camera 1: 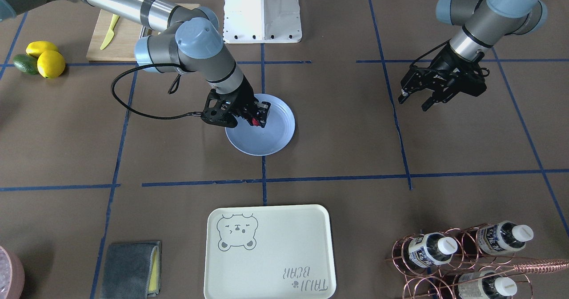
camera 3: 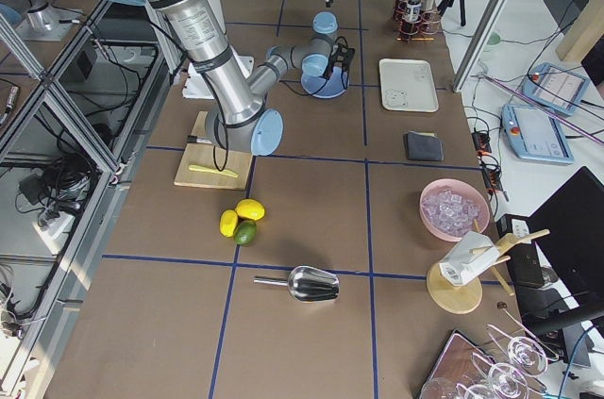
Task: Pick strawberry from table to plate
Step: 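Carry the strawberry with the right gripper over the blue plate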
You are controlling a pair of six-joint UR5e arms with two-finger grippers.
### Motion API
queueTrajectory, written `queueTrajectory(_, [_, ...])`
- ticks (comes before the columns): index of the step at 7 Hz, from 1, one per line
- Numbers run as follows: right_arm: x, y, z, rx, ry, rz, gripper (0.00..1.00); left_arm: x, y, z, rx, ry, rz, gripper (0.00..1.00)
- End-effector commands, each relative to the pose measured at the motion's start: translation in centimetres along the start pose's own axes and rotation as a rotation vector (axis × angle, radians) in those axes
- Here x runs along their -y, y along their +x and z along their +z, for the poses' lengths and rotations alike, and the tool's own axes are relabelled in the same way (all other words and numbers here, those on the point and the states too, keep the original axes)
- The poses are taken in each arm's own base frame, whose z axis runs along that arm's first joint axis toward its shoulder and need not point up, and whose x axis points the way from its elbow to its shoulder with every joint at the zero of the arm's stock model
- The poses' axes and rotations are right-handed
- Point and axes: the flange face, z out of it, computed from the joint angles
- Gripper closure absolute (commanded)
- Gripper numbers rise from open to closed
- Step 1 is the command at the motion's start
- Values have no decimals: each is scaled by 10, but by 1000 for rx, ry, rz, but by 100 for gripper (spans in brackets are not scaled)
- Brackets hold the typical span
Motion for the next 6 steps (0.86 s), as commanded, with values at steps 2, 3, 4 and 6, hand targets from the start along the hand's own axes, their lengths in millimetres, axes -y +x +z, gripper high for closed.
queueTrajectory(2, [-20, 11, 27, -37, 4, -13, 100, 0, -2, 0, 3, 0, -2, 20])
queueTrajectory(3, [-19, 12, 28, -40, 4, -12, 100, 0, -1, 0, 1, 2, -1, 20])
queueTrajectory(4, [-19, 12, 30, -45, 5, -12, 100, 0, -1, 0, 1, 2, -1, 20])
queueTrajectory(6, [-16, 10, 33, -52, 29, -9, 100, 1, 0, 1, 0, 2, -2, 20])
